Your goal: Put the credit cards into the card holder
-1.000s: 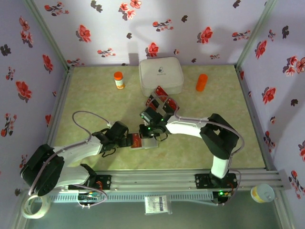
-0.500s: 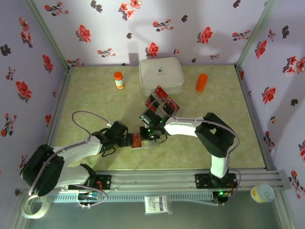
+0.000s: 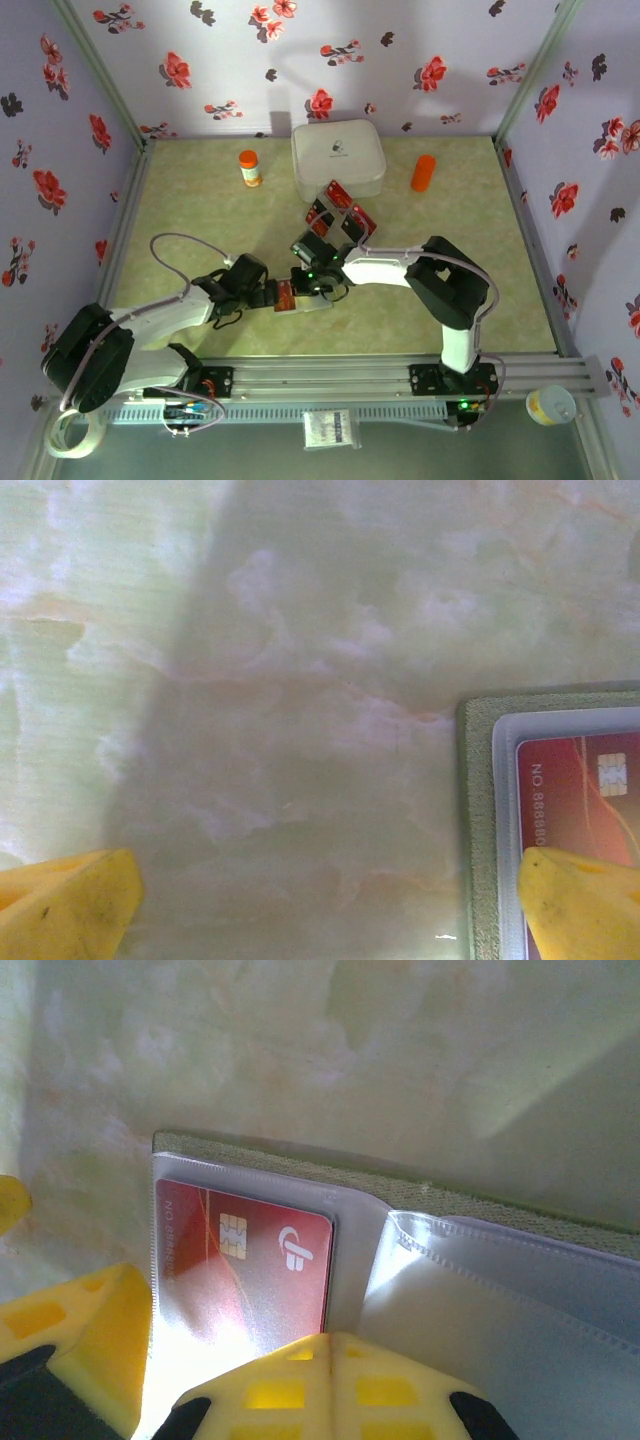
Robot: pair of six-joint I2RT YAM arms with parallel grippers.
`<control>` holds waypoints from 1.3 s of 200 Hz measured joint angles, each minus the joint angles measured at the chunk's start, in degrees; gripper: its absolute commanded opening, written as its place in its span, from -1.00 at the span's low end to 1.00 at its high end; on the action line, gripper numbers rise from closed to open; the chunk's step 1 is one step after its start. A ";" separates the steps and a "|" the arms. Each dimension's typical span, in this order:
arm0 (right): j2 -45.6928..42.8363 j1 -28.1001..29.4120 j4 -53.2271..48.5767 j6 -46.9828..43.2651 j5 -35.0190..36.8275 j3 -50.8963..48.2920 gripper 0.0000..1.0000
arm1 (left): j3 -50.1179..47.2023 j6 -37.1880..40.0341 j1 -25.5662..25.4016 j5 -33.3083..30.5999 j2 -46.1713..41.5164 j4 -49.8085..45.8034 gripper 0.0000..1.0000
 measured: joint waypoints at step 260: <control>-3.34 2.21 1.55 2.51 1.44 -1.62 -0.85 | 1.90 1.77 1.33 0.55 0.13 -2.47 0.98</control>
